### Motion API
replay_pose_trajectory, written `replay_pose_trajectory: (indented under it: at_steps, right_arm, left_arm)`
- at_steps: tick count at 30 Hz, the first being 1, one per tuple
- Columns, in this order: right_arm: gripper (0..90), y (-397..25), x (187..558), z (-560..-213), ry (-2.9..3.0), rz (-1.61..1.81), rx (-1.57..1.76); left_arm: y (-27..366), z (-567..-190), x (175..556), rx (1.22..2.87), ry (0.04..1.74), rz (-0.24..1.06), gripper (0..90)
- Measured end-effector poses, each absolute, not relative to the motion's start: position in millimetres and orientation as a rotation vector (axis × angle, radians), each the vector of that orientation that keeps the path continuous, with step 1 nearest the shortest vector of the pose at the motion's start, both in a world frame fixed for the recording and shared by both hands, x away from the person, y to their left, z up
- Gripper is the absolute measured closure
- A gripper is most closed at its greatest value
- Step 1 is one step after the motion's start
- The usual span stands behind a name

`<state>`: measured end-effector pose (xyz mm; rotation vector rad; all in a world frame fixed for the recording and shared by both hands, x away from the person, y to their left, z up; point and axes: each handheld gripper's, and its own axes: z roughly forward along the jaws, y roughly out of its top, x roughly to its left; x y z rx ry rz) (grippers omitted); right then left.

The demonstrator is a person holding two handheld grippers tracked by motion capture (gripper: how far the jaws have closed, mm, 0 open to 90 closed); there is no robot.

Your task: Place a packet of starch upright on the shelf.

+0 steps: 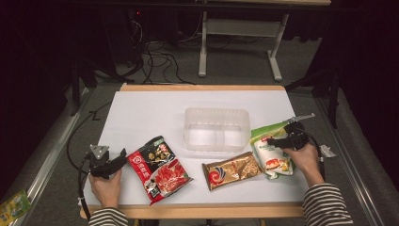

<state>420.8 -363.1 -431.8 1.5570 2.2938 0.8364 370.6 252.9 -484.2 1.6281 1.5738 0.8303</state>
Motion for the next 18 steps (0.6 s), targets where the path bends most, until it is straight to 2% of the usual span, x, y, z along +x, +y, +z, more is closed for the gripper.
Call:
replay_pose_trajectory:
  at_steps: [5, 6, 7, 8, 9, 13, 18]
  right_arm:
    - [57.8, -364.3, 418.0, -429.9, 2.326, 0.846, 1.540]
    - [57.8, -364.3, 418.0, -429.9, 2.326, 0.846, 1.540]
    - [63.6, -365.5, 417.6, -429.9, 2.354, 0.860, 1.542]
    - [63.6, -365.5, 417.6, -429.9, 2.354, 0.860, 1.542]
    - [70.5, -365.8, 417.3, -428.9, 2.383, 0.854, 1.539]
    - [85.1, -368.0, 417.6, -425.0, 2.431, 0.863, 1.540]
    - [89.0, -366.2, 416.2, -420.4, 2.451, 0.856, 1.504]
  left_arm:
    - [252.6, -484.2, 370.3, 1.629, 1.572, 0.837, 28.0]
    - [252.6, -484.2, 370.3, 1.629, 1.572, 0.837, 28.0]
    - [252.5, -484.2, 370.4, 1.628, 1.572, 0.839, 28.0]
    - [252.5, -484.2, 370.4, 1.628, 1.572, 0.839, 28.0]
    - [252.4, -484.2, 370.2, 1.627, 1.573, 0.841, 27.9]
    - [253.1, -484.1, 369.6, 1.616, 1.576, 0.842, 28.1]
    - [253.2, -484.1, 369.7, 1.618, 1.574, 0.839, 28.3]
